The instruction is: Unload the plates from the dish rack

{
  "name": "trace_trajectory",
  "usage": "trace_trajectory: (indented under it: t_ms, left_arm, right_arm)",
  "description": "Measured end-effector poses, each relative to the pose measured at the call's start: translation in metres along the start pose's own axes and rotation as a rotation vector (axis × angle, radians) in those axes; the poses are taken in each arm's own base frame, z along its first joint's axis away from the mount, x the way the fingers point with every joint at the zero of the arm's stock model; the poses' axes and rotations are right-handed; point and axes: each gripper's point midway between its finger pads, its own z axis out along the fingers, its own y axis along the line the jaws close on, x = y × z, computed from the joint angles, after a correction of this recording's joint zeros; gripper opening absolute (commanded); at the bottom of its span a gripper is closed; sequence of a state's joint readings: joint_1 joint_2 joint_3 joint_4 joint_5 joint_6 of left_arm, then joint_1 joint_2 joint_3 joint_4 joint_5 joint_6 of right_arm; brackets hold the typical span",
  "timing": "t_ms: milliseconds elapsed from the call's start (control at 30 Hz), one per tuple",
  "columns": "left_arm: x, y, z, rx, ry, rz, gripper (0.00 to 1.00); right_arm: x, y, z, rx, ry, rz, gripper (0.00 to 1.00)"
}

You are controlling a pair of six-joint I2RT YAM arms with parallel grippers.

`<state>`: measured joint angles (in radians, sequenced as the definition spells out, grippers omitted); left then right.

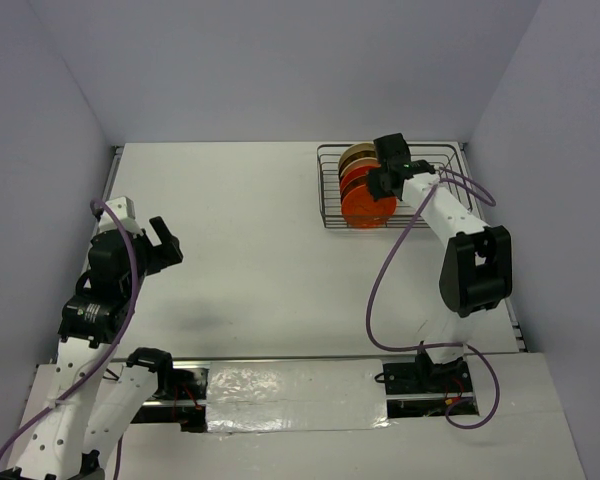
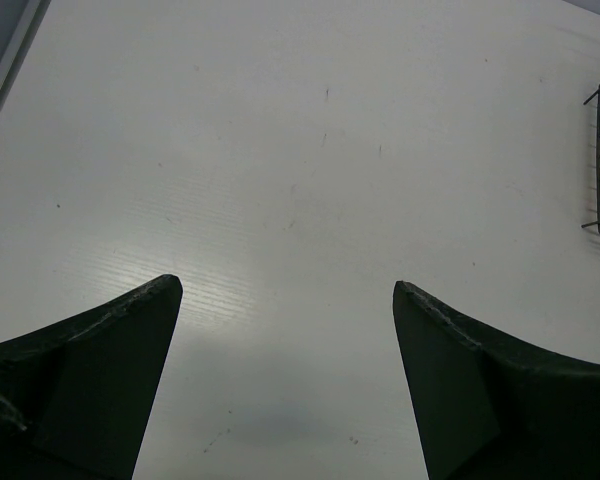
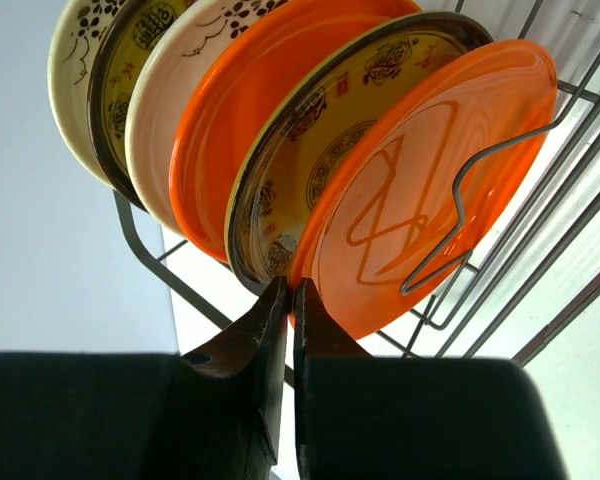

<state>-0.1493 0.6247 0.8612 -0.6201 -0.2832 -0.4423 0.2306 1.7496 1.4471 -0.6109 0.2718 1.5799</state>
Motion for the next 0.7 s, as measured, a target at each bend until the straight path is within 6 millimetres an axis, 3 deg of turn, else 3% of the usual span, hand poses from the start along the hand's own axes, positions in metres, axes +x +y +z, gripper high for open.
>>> trace_trajectory:
  t_ms: [467,700]
  left_arm:
    - [0.000,0.000,0.000,0.000,0.000,0.000,1.00]
    - [0.000,0.000,0.000,0.000,0.000,0.000,1.00]
  right_arm:
    - [-0.002,-0.001,-0.016,-0.025,0.022,-0.023,0.00]
    - [-0.011,0.010,-0.030,-0.078,0.016,-0.029,0.00]
